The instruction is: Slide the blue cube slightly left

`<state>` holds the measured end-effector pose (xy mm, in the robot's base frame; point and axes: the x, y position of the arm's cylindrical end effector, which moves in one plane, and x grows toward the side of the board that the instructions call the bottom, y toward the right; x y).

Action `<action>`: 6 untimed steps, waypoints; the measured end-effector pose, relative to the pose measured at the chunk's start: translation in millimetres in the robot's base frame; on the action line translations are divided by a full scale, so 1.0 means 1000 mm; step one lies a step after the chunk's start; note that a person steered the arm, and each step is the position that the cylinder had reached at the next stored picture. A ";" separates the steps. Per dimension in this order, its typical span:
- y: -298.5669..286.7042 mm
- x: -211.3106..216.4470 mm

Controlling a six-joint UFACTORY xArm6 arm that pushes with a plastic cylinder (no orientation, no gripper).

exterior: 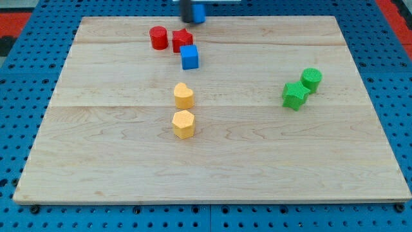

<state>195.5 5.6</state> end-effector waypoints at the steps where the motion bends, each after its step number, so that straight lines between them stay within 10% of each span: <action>1: 0.044 0.061; 4: -0.064 0.113; 6: -0.010 0.045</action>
